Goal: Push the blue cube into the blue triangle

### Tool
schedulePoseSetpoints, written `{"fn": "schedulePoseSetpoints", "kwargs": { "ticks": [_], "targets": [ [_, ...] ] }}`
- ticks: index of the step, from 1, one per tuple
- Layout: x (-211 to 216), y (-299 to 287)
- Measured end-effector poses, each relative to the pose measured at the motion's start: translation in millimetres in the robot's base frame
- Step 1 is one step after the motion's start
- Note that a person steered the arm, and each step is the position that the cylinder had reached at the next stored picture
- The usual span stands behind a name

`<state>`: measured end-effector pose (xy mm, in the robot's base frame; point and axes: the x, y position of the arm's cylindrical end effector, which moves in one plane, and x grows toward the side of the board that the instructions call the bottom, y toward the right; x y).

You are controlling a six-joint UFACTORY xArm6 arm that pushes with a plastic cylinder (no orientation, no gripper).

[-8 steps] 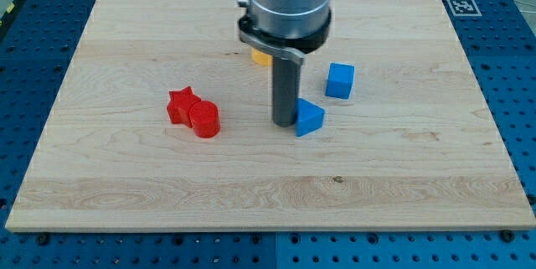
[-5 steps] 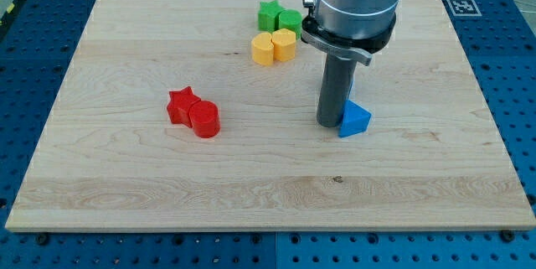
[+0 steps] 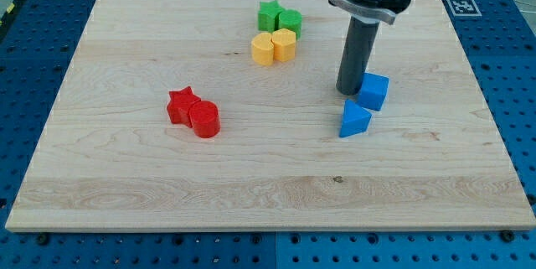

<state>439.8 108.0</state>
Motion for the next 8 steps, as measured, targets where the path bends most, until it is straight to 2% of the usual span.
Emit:
{"fn": "schedulePoseSetpoints", "kwargs": {
  "ticks": [1, 2, 3, 4, 5, 7, 8],
  "targets": [
    [5.7, -9.2],
    [-19.1, -9.2],
    [-67.6, -7.1],
    [-58.9, 42.9],
    [-24.5, 58.9],
    [18.3, 49.7],
    [8.9, 49.0]
  ]
}}
